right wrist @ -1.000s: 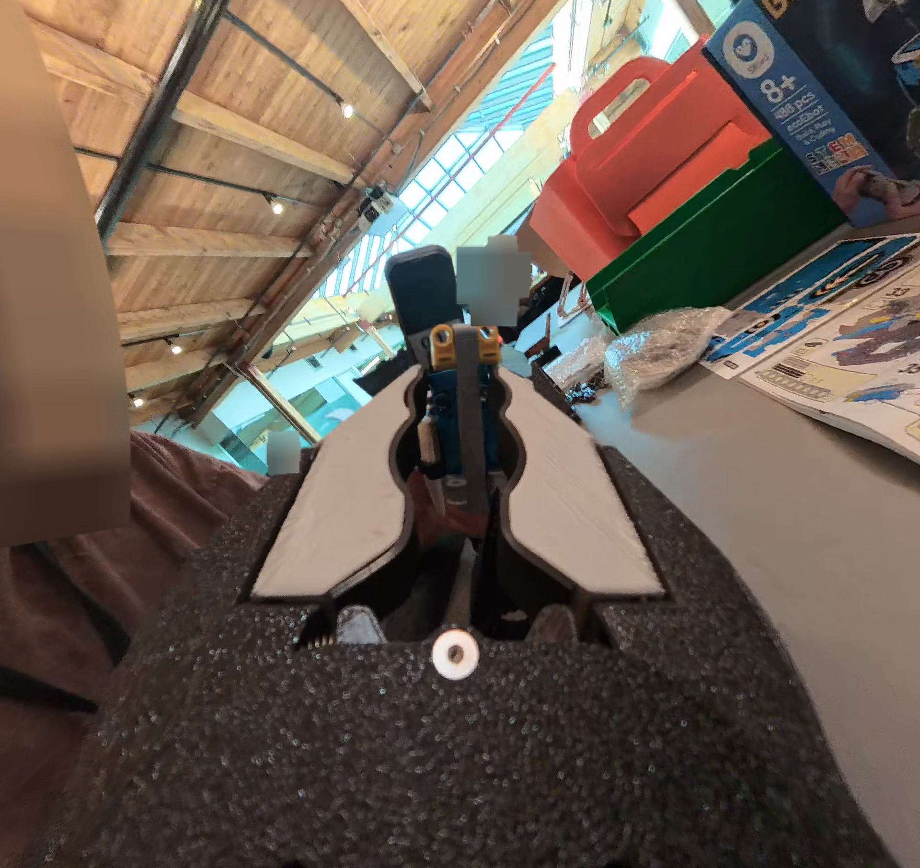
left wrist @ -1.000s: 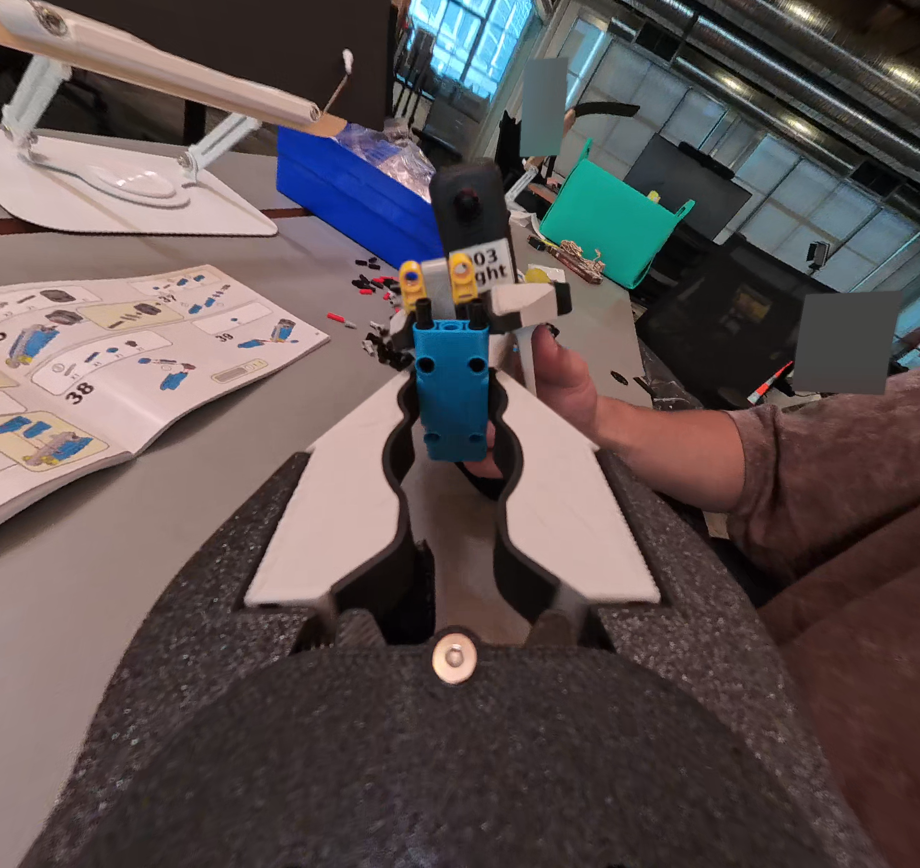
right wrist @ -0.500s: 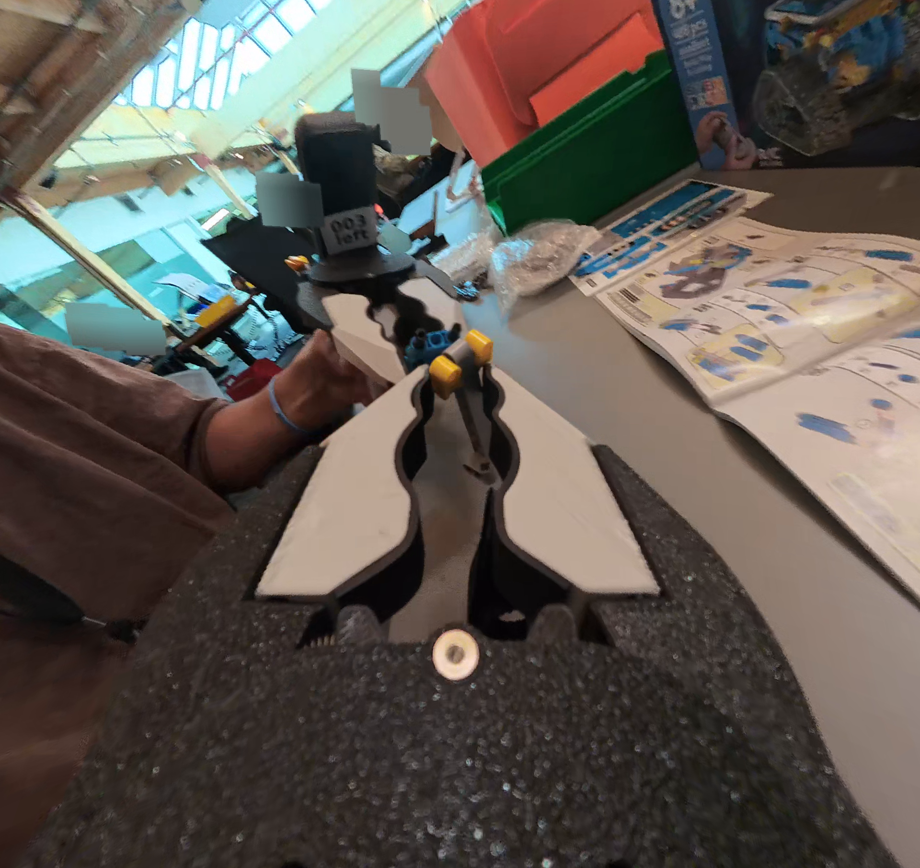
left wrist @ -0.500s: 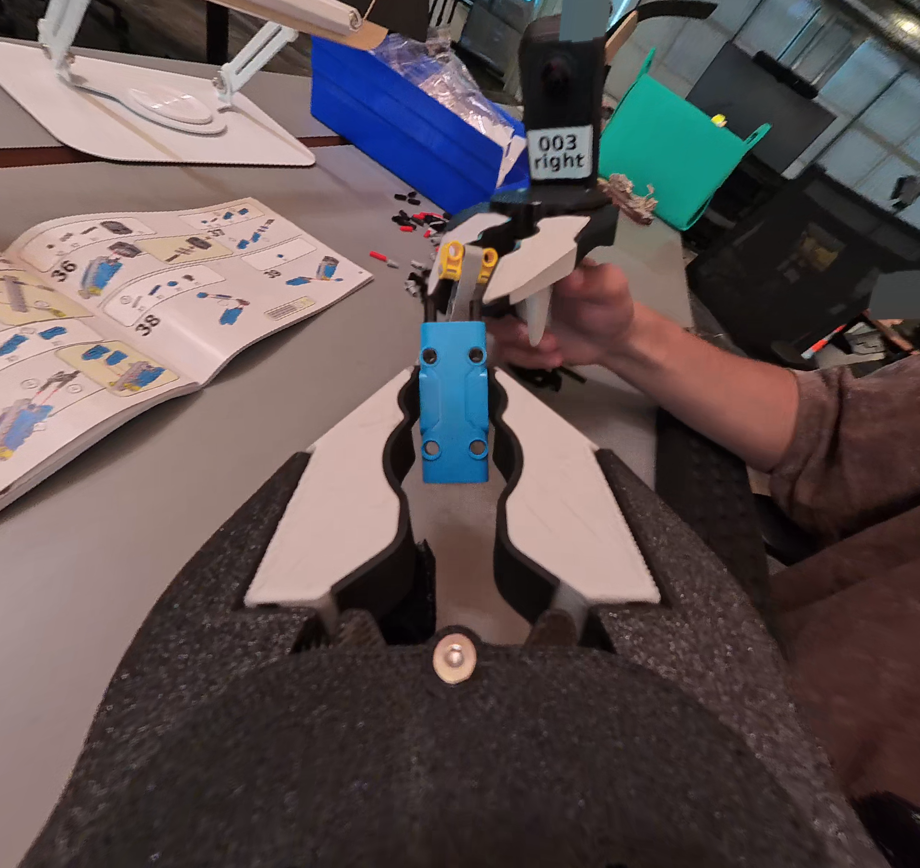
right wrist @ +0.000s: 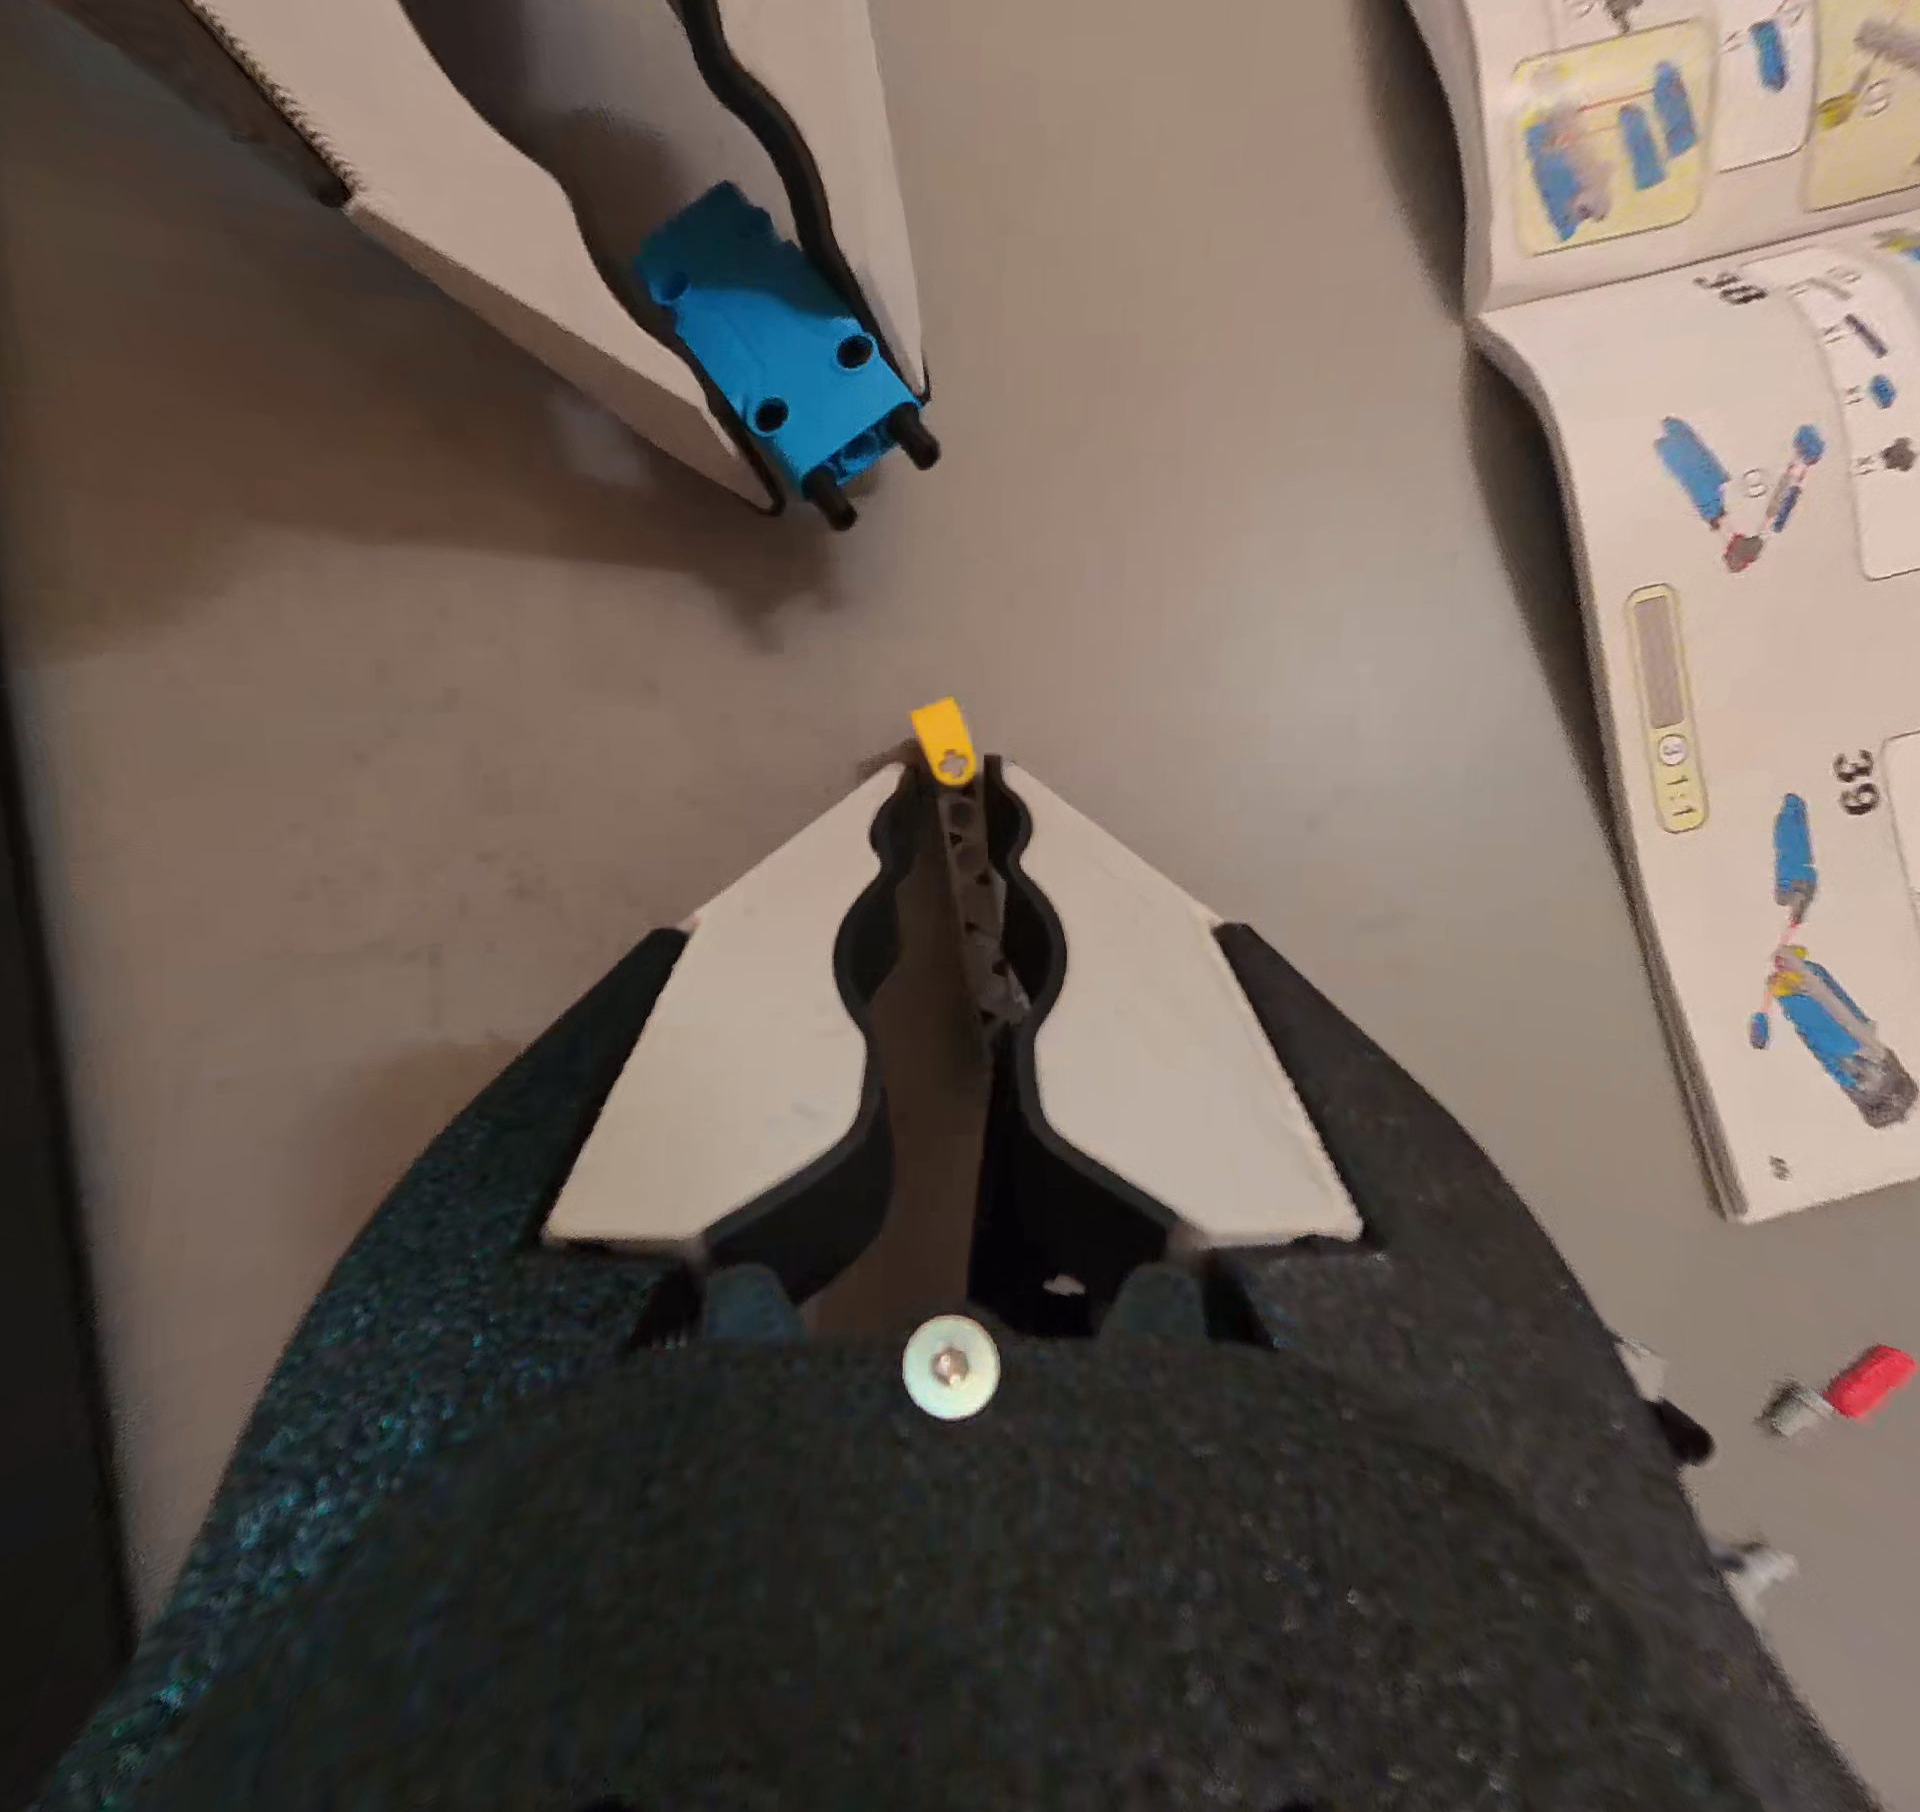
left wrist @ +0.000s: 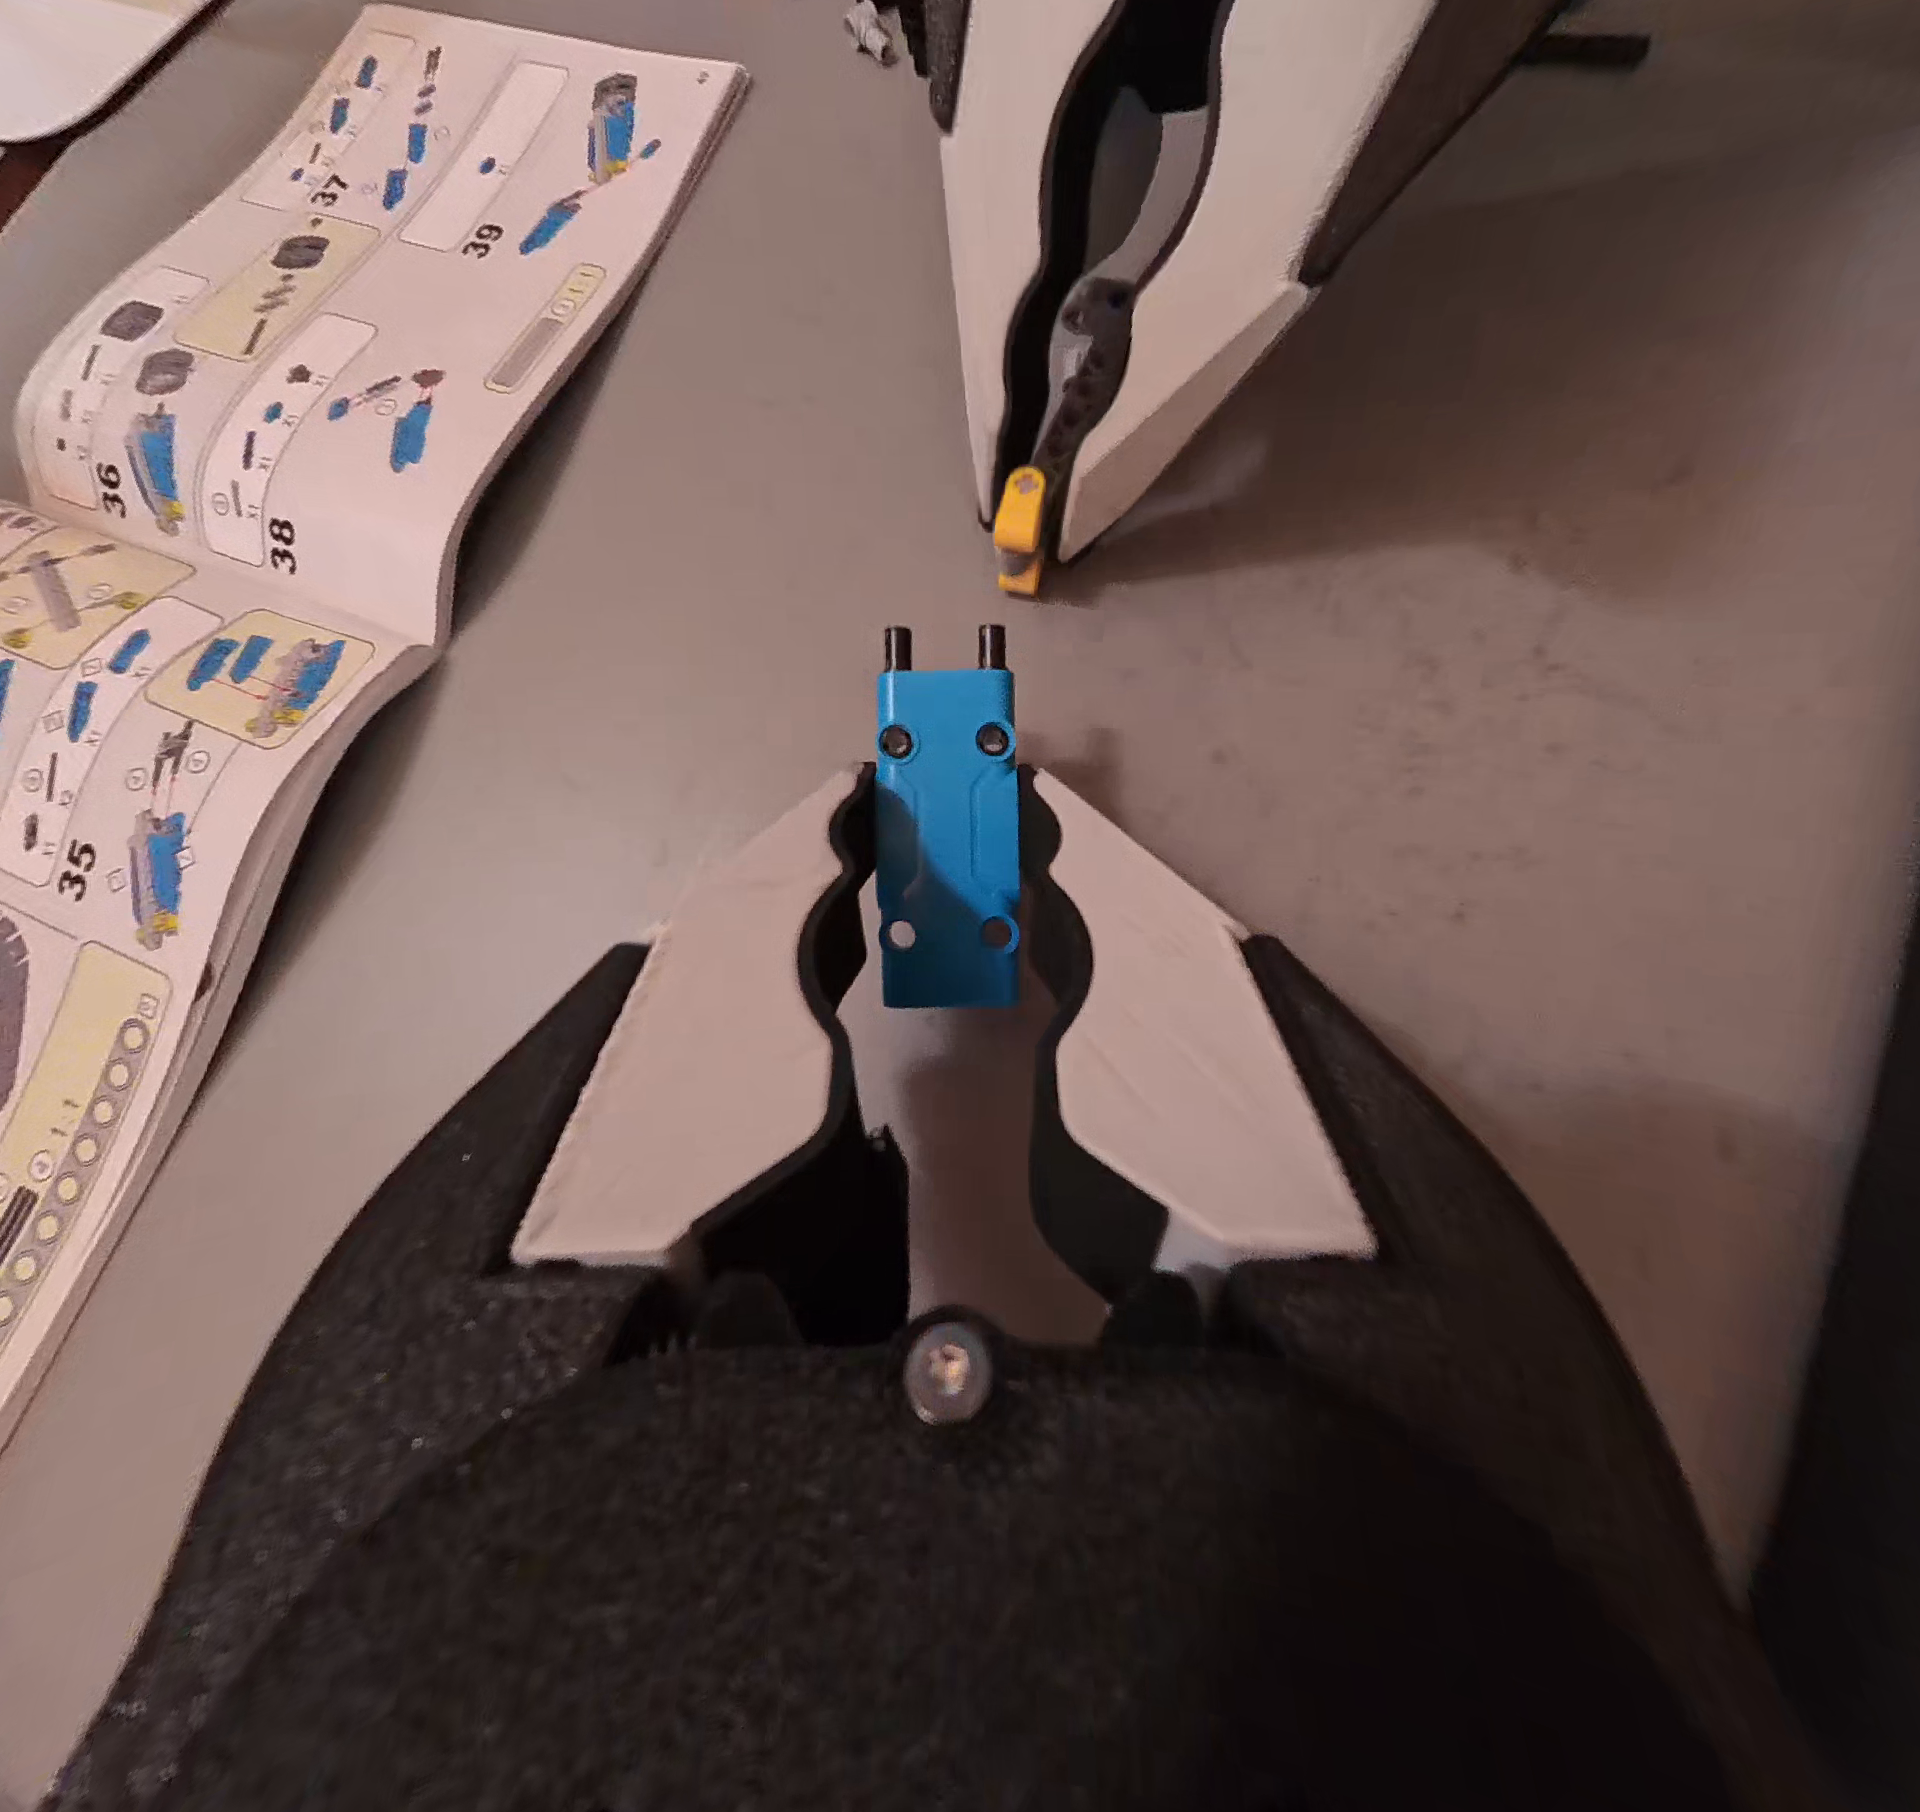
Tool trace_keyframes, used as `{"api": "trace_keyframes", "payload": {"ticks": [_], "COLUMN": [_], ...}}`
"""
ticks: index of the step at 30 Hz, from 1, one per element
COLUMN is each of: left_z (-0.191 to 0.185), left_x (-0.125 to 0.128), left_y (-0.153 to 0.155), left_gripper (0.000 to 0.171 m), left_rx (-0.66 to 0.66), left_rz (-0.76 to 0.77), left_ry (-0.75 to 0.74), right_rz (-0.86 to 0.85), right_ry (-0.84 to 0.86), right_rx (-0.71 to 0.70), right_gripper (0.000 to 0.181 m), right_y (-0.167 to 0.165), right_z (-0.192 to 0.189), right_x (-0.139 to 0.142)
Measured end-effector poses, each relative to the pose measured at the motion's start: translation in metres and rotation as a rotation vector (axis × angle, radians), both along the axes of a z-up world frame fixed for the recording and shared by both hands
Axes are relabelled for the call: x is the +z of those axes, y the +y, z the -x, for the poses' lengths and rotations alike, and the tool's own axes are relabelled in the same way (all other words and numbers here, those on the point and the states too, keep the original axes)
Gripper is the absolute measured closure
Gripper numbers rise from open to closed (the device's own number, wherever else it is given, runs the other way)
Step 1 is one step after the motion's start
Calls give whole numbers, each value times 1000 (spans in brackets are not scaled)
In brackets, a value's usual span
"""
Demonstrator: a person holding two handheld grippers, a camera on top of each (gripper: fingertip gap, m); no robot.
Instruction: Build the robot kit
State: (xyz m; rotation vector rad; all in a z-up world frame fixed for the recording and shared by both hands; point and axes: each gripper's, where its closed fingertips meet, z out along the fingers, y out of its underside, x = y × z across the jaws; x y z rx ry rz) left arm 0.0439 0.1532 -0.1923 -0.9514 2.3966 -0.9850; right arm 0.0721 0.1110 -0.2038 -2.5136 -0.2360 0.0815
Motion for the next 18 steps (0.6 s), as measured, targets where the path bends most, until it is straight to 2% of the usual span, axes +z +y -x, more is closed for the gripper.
{"api": "trace_keyframes", "payload": {"ticks": [7, 12, 18], "left_z": [4, 6, 8], "left_x": [-8, -13, -13], "left_y": [2, 1, -1], "left_gripper": [146, 146, 146], "left_rx": [-11, -20, -29], "left_rz": [-17, -36, -33], "left_ry": [45, 56, 63], "right_rz": [-40, -146, -148], "right_ry": [129, 206, 339], "right_rx": [39, 9, -46], "right_gripper": [158, 158, 156], "right_y": [2, 12, 17], "right_z": [12, 9, 5], "right_x": [2, 21, 15]}}
